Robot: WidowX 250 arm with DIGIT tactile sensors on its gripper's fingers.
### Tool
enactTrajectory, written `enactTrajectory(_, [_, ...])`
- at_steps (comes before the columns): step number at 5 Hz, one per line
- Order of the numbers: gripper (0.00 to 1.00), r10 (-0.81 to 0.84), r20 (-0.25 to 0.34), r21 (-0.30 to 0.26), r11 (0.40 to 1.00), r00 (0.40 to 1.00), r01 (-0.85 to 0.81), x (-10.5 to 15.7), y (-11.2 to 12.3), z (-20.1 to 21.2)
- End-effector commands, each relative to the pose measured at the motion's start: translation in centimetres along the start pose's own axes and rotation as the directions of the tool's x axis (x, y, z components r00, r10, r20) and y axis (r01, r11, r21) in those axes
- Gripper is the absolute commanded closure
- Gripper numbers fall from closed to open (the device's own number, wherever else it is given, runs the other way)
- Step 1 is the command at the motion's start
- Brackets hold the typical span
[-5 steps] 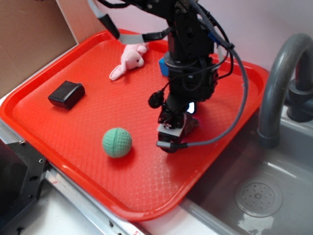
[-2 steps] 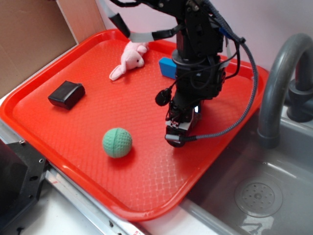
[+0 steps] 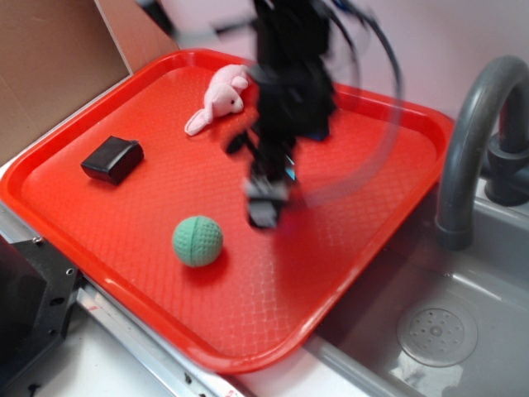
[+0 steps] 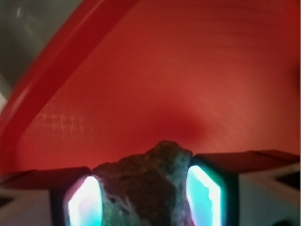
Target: Grab the rock.
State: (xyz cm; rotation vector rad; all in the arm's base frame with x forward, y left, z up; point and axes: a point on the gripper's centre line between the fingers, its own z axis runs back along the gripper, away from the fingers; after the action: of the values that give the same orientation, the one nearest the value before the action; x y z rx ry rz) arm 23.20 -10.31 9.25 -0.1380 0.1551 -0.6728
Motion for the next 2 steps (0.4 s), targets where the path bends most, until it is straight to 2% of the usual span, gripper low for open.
enactTrajectory(1, [1.0,0.455,0.18,0.05,0.881,0.872,-0.47,-6.6,-3.0,8.0])
enactTrajectory(2, [1.0,0.648,0.242,0.065,0.732,0.722,-0.679,-8.2,-4.5,9.7])
